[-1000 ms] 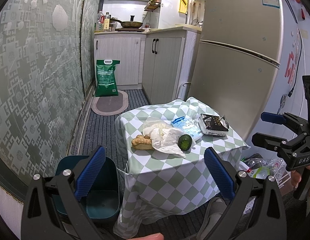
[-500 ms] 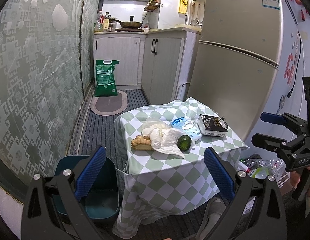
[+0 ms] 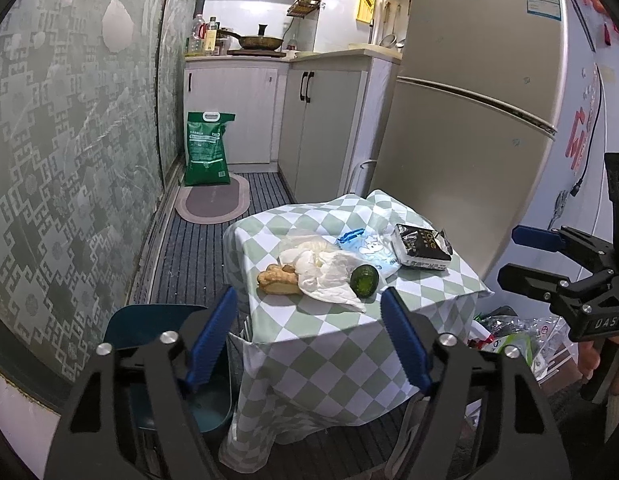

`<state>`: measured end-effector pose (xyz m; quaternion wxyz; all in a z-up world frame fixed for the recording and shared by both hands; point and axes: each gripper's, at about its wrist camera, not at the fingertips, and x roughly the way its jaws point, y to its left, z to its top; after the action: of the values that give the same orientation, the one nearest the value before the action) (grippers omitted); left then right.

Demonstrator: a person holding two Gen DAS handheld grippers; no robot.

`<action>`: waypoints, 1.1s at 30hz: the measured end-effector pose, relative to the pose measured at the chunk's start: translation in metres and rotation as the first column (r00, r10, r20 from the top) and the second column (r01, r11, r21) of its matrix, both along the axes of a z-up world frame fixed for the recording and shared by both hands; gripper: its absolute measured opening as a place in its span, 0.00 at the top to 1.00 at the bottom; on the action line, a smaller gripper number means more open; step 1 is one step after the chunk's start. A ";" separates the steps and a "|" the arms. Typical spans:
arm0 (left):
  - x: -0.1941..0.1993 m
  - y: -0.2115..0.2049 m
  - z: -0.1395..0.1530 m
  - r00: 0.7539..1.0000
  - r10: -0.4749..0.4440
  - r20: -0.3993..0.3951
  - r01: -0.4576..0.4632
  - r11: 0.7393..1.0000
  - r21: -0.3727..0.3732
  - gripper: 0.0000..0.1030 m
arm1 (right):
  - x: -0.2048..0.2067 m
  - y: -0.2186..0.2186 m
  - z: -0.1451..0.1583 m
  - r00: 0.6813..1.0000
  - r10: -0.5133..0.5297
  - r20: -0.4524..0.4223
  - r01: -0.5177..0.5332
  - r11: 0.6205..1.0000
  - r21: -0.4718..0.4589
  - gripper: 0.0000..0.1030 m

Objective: Collect trash
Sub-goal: 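Reach the left tool to the white tissue and close on it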

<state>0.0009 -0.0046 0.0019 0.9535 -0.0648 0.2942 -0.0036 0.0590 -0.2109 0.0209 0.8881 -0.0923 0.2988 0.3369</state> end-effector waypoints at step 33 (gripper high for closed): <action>0.131 -0.012 -0.043 0.946 -0.029 -0.322 0.094 0.978 0.186 0.81 | 0.065 -0.006 -0.015 0.992 -0.015 -0.127 0.011 1.000 -0.028 0.37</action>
<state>0.1322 -0.0167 -0.0415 0.8949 0.0404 0.4444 0.0064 0.1240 -0.2169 0.0064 0.8680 -0.0806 0.3601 0.3322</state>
